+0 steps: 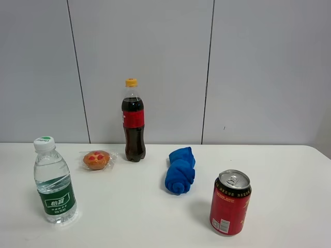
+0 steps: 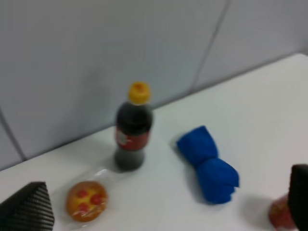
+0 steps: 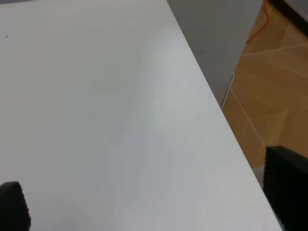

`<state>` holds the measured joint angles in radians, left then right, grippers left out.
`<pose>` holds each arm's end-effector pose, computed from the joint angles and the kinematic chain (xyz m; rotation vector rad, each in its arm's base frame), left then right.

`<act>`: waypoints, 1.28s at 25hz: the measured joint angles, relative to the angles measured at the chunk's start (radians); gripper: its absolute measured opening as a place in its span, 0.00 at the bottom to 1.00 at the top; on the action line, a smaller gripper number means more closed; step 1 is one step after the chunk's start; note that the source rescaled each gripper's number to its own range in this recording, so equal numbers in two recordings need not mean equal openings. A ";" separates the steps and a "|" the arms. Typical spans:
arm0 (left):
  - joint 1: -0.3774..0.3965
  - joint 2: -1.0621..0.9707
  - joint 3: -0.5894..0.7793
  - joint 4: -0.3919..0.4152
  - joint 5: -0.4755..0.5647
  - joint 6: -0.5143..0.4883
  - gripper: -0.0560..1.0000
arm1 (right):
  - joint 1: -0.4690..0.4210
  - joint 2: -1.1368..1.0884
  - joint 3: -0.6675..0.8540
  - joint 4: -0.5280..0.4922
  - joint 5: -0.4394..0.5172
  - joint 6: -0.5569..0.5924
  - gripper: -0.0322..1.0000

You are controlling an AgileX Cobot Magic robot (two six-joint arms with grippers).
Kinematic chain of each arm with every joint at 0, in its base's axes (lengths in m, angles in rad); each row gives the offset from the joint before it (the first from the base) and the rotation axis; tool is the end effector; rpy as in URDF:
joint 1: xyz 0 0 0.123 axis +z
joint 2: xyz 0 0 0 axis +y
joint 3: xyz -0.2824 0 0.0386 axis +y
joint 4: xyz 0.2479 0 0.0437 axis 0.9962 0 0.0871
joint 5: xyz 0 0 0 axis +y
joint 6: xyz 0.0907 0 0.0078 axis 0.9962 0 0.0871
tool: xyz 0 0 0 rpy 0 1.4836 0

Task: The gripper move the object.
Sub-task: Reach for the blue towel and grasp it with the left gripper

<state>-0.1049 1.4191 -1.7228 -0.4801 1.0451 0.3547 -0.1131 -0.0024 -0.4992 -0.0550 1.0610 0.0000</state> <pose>0.2823 -0.0663 0.4766 0.4509 2.1006 -0.4484 -0.0057 -0.0038 0.2770 0.1182 2.0411 -0.1365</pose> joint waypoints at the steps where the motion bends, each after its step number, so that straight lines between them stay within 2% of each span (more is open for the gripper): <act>1: -0.032 0.012 0.000 0.013 -0.005 0.000 1.00 | 0.000 0.000 0.000 0.000 0.000 0.000 1.00; 4: -0.144 0.047 0.000 0.075 -0.017 -0.010 1.00 | 0.000 0.000 0.000 0.000 0.000 0.000 1.00; 9: -0.328 0.114 0.000 0.200 -0.018 -0.081 1.00 | 0.000 0.000 0.000 0.000 0.000 0.000 1.00; 12: -0.420 0.151 0.000 0.219 -0.031 -0.120 1.00 | 0.000 0.000 0.000 0.000 0.000 0.000 1.00; 18: -0.586 0.219 0.000 0.226 -0.142 -0.179 1.00 | 0.000 0.000 0.000 0.000 0.000 0.000 1.00; 25: -0.703 0.299 0.000 0.256 -0.226 -0.276 1.00 | 0.000 0.000 0.000 0.000 0.000 0.000 1.00; 32: -0.763 0.344 0.000 0.331 -0.279 -0.383 1.00 | 0.000 0.000 0.000 0.000 0.000 0.000 1.00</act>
<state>-0.8680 1.7626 -1.7228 -0.1492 0.7657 -0.0286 -0.1131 -0.0024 -0.4992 -0.0550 1.0610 0.0000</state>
